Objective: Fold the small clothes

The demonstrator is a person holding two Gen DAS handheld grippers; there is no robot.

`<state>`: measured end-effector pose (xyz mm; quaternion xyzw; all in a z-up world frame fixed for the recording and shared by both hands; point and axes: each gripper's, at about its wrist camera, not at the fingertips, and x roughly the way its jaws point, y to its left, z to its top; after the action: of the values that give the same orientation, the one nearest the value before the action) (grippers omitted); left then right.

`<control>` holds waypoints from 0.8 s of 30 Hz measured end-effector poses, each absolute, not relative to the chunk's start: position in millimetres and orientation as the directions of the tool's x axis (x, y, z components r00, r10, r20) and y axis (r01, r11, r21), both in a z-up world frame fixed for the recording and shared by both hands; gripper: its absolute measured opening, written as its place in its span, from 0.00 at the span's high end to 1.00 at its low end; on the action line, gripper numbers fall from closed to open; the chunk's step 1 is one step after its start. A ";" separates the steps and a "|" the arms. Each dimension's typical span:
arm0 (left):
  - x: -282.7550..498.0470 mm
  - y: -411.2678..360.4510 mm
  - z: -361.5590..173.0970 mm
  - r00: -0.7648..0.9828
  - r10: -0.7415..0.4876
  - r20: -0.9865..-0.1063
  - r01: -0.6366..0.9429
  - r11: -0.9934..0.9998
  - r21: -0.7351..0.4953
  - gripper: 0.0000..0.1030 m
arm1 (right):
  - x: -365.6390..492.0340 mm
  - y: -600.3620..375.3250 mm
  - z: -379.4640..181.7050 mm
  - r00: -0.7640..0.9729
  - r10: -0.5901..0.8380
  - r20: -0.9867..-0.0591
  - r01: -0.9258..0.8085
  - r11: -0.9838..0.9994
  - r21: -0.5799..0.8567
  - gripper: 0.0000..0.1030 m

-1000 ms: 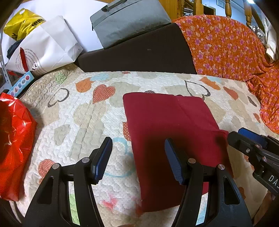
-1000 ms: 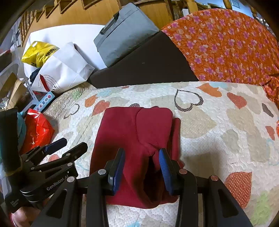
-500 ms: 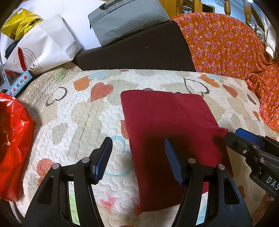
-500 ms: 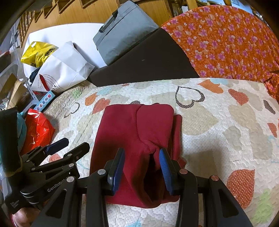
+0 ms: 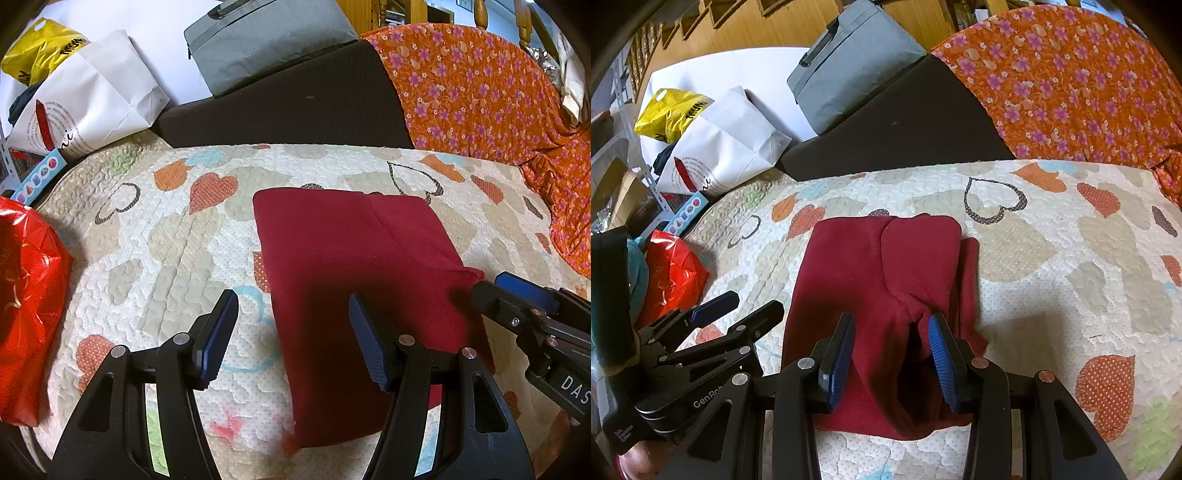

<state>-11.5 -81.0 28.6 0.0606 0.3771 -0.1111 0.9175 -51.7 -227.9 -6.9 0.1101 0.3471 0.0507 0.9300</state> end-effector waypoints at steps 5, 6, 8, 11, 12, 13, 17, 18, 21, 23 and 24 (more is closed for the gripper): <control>-11.1 -82.3 27.1 0.690 -0.157 -0.707 0.249 0.968 0.029 0.39 | -51.2 -228.9 -7.7 0.752 0.171 -0.637 -0.014 0.970 0.244 0.62; -11.1 -82.1 27.4 0.689 -0.158 -0.707 0.250 0.968 0.028 0.39 | -51.0 -228.9 -7.8 0.751 0.171 -0.637 -0.014 0.970 0.244 0.62; -10.9 -82.4 26.9 0.689 -0.159 -0.707 0.251 0.968 0.027 0.39 | -50.0 -230.1 -8.2 0.749 0.173 -0.639 -0.017 0.970 0.243 0.61; -10.9 -82.8 27.0 0.688 -0.157 -0.708 0.250 0.968 0.029 0.39 | -49.7 -228.6 -9.1 0.747 0.174 -0.642 -0.019 0.970 0.241 0.61; -10.9 -82.9 26.9 0.688 -0.157 -0.709 0.250 0.968 0.028 0.39 | -49.4 -228.3 -9.6 0.745 0.175 -0.643 -0.021 0.971 0.240 0.61; -10.9 -83.1 26.9 0.688 -0.157 -0.708 0.250 0.968 0.028 0.39 | -49.3 -227.9 -10.1 0.743 0.175 -0.645 -0.021 0.971 0.239 0.61; -11.3 -83.9 26.8 0.693 -0.155 -0.704 0.251 0.967 0.034 0.39 | -48.6 -226.9 -12.2 0.738 0.178 -0.651 -0.023 0.971 0.239 0.61; -11.9 -85.0 26.5 0.698 -0.154 -0.699 0.254 0.966 0.041 0.39 | -48.6 -226.4 -12.7 0.737 0.178 -0.653 -0.023 0.971 0.239 0.61; -14.3 -86.6 26.6 0.709 -0.161 -0.687 0.264 0.963 0.047 0.39 | -48.1 -226.4 -13.5 0.734 0.180 -0.654 -0.024 0.970 0.240 0.61; -14.4 -86.3 27.9 0.711 -0.165 -0.684 0.270 0.961 0.050 0.39 | -48.1 -226.4 -13.5 0.734 0.180 -0.654 -0.024 0.970 0.241 0.61; -14.7 -86.2 28.3 0.712 -0.167 -0.682 0.273 0.961 0.049 0.39 | -48.4 -226.6 -13.5 0.735 0.181 -0.653 -0.024 0.970 0.242 0.61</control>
<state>-14.7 -86.2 28.3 0.0734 0.3604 -0.1194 0.9222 -48.4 -226.6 -13.5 0.1094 0.3595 0.0553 0.9251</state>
